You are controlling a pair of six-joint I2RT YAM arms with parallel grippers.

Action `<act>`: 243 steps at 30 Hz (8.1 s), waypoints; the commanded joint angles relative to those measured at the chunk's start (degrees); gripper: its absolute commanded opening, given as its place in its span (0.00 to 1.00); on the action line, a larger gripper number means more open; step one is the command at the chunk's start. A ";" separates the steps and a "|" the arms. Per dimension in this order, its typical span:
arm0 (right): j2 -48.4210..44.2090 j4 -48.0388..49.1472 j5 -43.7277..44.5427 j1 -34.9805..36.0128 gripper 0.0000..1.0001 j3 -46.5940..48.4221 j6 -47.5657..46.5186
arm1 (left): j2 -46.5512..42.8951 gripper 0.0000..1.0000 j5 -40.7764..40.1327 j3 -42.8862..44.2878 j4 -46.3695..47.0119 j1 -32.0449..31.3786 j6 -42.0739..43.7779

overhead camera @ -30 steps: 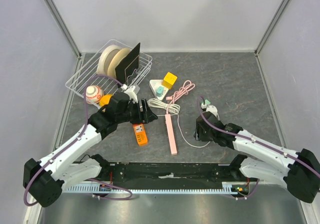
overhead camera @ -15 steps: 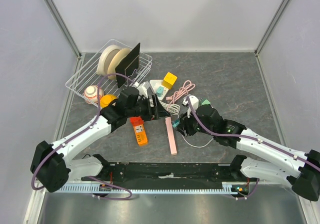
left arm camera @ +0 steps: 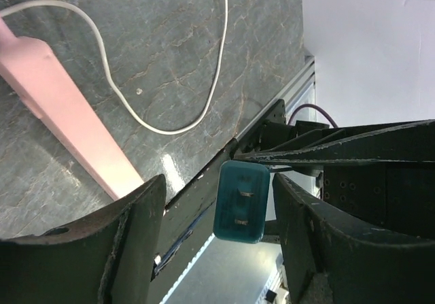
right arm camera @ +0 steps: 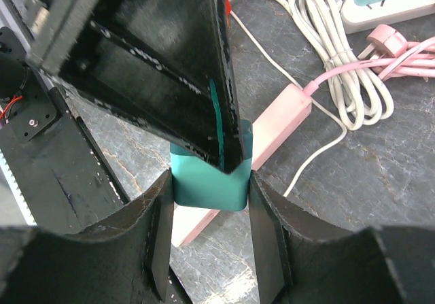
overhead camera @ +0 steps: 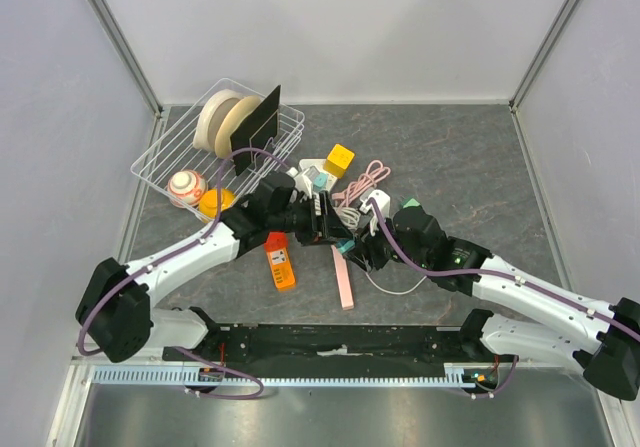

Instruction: Insert the plug

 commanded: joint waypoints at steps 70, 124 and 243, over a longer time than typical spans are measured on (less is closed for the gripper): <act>5.74 65.72 -15.66 -12.05 0.00 -18.89 57.24 | -14.58 0.20 -11.31 -23.16 51.57 0.48 -29.73; -20.98 -10.31 22.12 -18.48 0.00 -1.93 15.85 | 31.11 0.04 -64.46 30.28 -49.43 -32.83 12.95; 24.01 -40.19 28.89 -0.64 0.00 21.18 53.46 | -23.19 0.95 -58.25 8.30 -29.73 -14.55 20.55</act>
